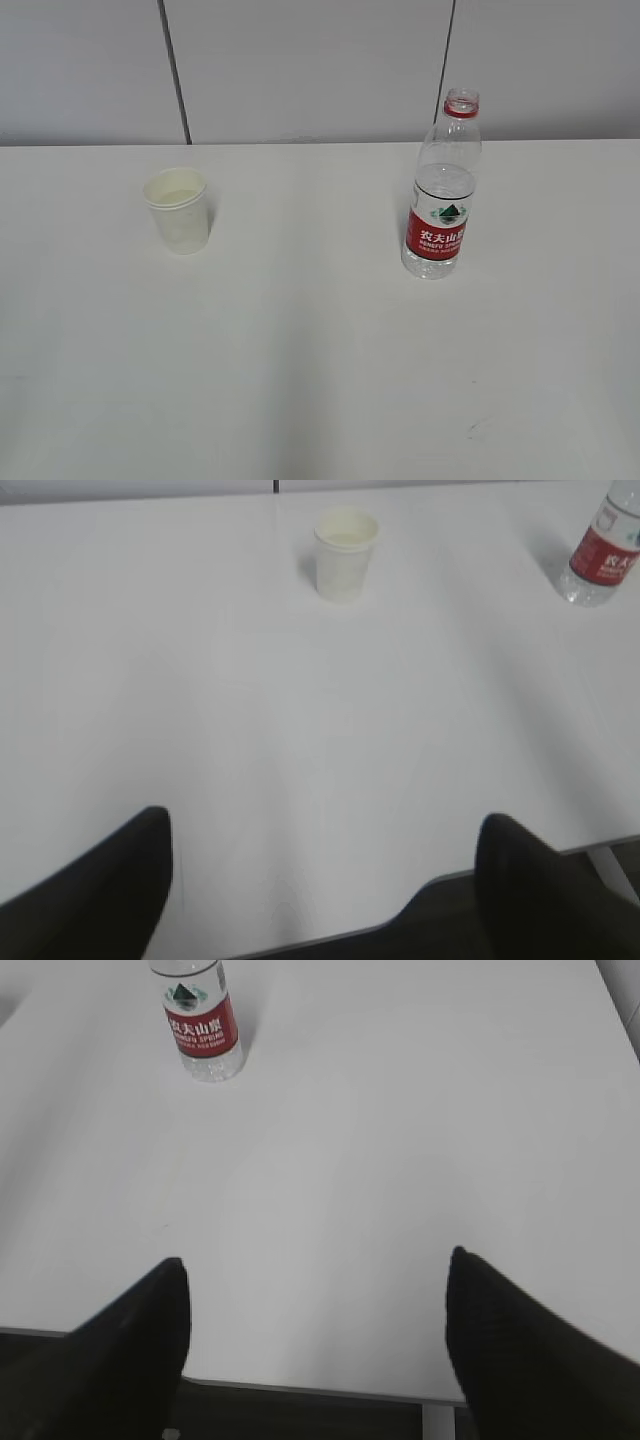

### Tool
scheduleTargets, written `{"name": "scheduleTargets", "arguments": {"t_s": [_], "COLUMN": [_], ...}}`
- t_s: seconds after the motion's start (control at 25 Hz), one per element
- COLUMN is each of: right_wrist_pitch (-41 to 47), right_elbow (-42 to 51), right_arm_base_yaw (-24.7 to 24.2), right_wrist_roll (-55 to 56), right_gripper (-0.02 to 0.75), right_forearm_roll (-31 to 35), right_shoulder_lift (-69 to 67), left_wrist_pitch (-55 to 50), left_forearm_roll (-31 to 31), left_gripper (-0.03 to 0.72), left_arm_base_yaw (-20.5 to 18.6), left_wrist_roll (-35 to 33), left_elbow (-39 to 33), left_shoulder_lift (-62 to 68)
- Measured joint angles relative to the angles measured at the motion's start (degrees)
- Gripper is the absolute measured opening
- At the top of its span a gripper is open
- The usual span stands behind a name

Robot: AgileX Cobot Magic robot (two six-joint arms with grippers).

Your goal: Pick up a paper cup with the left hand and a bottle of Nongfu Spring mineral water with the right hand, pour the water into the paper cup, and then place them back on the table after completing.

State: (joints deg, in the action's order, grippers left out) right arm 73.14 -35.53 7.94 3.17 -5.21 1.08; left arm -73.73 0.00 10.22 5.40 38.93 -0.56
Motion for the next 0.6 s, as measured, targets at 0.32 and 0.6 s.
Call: {"name": "scheduleTargets", "arguments": {"t_s": [0.32,0.6], "right_wrist_pitch": [-6.23,-6.85], "right_elbow": [6.72,6.82], "right_arm_base_yaw": [0.0,0.0], "right_wrist_roll": [-1.31,-1.56], "right_gripper": [0.586,0.587], "right_forearm_roll": [-0.13,-0.17], "right_shoulder_lift": [0.0,0.0], "left_wrist_pitch": [8.12,10.34], "left_forearm_roll": [0.0,0.0], "left_gripper": [0.563,0.563], "left_arm_base_yaw": [0.0,0.0], "left_wrist_roll": [-0.56,-0.6], "left_elbow": [-7.62,-8.76], "left_shoulder_lift": [0.0,0.0]}}
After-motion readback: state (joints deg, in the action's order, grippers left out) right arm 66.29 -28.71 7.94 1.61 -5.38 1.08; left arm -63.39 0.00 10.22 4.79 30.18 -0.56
